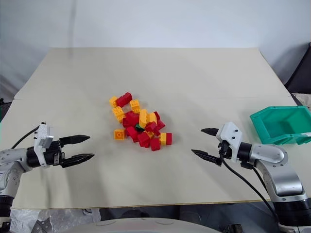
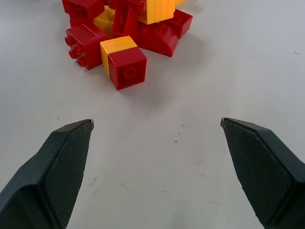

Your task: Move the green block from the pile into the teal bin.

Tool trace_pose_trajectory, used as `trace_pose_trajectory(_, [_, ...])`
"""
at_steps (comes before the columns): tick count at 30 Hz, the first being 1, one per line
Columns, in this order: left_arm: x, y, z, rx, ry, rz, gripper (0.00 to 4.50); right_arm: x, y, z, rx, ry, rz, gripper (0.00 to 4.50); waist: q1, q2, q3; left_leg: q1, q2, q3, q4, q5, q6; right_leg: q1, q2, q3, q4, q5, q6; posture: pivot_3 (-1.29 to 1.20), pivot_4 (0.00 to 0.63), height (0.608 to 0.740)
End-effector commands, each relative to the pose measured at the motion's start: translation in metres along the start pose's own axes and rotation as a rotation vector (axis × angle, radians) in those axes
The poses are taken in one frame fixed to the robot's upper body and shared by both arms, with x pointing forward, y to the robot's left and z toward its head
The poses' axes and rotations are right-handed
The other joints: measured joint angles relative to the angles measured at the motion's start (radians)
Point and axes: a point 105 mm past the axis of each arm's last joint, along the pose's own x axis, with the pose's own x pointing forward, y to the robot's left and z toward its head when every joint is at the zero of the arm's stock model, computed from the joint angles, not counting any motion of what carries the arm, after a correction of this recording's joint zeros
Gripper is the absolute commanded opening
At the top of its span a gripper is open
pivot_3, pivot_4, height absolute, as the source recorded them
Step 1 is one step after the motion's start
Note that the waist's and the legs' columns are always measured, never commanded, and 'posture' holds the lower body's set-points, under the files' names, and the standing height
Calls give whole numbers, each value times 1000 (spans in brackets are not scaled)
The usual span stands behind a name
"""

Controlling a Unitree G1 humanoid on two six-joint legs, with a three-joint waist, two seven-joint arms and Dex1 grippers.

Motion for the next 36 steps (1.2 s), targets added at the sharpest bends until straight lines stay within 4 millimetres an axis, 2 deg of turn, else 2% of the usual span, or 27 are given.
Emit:
trace_pose_trajectory(1, [0, 7, 15, 71, -25, 42, 4500, -1, -3, 10, -10, -27, -9, 4491, 0, 0, 0, 0, 0, 0, 0, 0, 0, 0, 0, 0, 0, 0, 0, 0, 150, 740])
trace_pose_trajectory(3, [2, 12, 19, 65, -48, 76, 4500, 1, 0, 13, 3, -29, -2, 4491, 3, 0, 0, 0, 0, 0, 0, 0, 0, 0, 0, 0, 0, 0, 0, 0, 150, 740])
trace_pose_trajectory(6, [3, 10, 25, 97, -84, 64, 4500, 5, 1, 15, 33, -26, -13, 4491, 1, 0, 0, 0, 0, 0, 0, 0, 0, 0, 0, 0, 0, 0, 0, 0, 150, 740])
trace_pose_trajectory(12, [4, 10, 25, 72, -69, 68, 4500, 13, 11, 30, 35, -49, -5, 4491, 0, 0, 0, 0, 0, 0, 0, 0, 0, 0, 0, 0, 0, 0, 0, 0, 150, 740])
trace_pose_trajectory(15, [7, 10, 24, 78, -46, 65, 4500, 26, 25, 42, 113, -29, 45, 3913, 0, 0, 0, 0, 0, 0, 0, 0, 0, 0, 0, 0, 0, 0, 0, 0, 150, 740])
trace_pose_trajectory(18, [9, 9, 26, 56, -66, 42, 4500, 49, 39, 59, 144, -50, 93, 2940, -5, 0, 0, 0, 1, 0, 1, 0, -1, -1, -1, 1, 1, 0, 0, 0, 150, 740])
trace_pose_trajectory(22, [12, 14, 28, 88, -66, 49, 4500, 80, 51, 67, 176, -30, 137, 1549, -2, 0, 0, 0, 2, 0, 0, 0, -2, -2, 0, 0, 1, 0, -1, 0, 150, 740])
trace_pose_trajectory(26, [13, 15, 31, 121, -92, 44, 4500, 109, 72, 79, 190, -44, 219, 142, -2, 0, 0, -2, 0, 0, 0, 0, -1, -2, 0, 0, 1, 0, -1, 0, 150, 740])
trace_pose_trajectory(30, [10, 12, 33, 138, -100, 21, 4500, 144, 98, 94, 209, -83, 314, 63, -5, 0, 0, -2, -1, 1, 0, 0, -1, -3, 1, -1, 0, 0, -1, 0, 150, 740])
trace_pose_trajectory(33, [9, 6, 35, 145, -140, -30, 4500, 161, 101, 96, 212, -87, 320, 63, -15, 0, 0, -2, 0, 2, 0, 0, -1, -3, 1, -2, 1, 0, -1, 0, 150, 740])
trace_pose_trajectory(36, [8, 0, 39, 138, -183, -83, 4500, 180, 95, 97, 208, -95, 295, 63, -17, 0, 0, -2, -1, 2, 1, 0, -1, -3, 1, -2, 1, 0, -1, 0, 150, 740])
